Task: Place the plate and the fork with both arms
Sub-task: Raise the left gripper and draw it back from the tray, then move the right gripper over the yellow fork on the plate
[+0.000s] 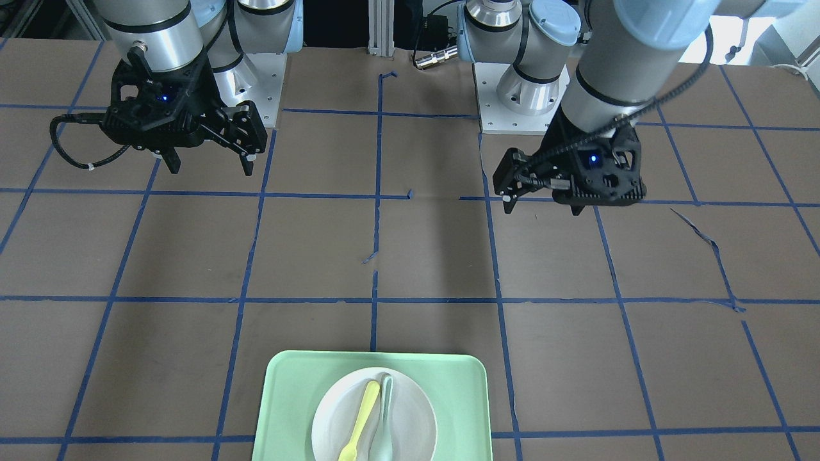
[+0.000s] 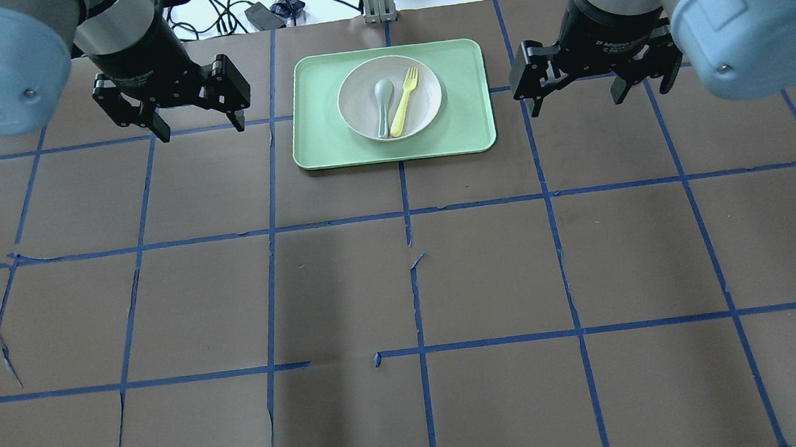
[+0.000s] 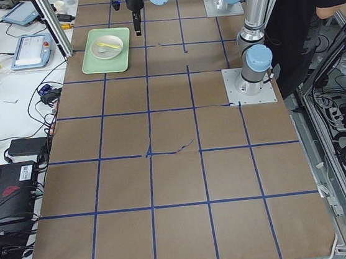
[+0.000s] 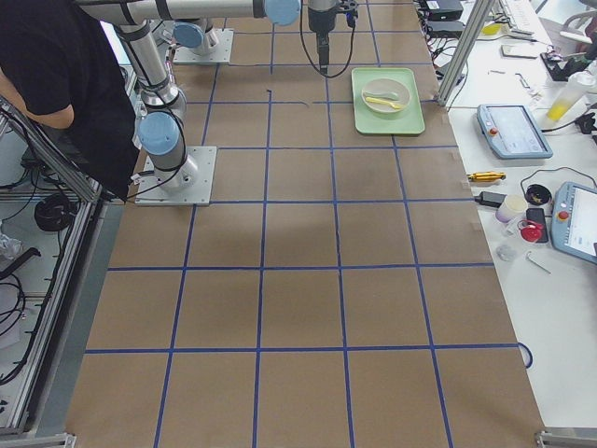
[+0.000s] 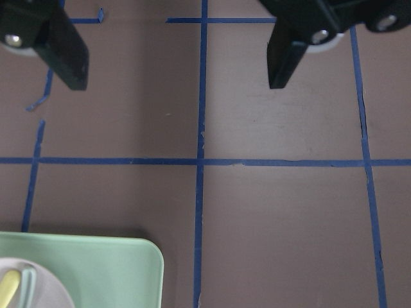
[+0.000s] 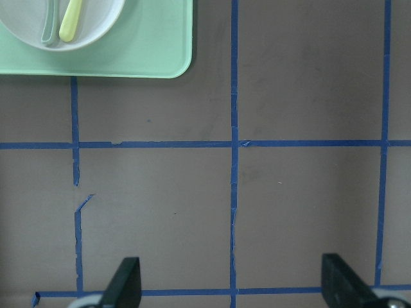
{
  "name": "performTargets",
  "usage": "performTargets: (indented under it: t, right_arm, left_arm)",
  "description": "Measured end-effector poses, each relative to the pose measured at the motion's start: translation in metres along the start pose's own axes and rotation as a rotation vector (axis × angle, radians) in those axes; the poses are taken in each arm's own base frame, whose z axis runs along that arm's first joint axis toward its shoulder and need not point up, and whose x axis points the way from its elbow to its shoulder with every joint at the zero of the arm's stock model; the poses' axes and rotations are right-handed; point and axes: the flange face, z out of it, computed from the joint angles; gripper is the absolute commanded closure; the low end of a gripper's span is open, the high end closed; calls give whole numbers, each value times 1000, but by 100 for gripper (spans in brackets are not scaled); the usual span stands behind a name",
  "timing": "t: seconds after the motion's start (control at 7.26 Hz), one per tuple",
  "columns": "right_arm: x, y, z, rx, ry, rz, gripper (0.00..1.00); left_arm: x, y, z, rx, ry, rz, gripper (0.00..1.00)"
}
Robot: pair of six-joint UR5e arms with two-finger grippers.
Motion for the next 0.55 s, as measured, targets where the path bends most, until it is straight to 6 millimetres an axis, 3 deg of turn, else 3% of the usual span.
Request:
performTargets:
  t: [0.28,0.55]
  right_arm:
    - [0,0,0,0,1,0,0]
    - [0,-4,4,0,6,2,0]
  left_arm:
    - [8,25,-14,21,-22,20,0]
    - [12,32,-10,14,-30,21,0]
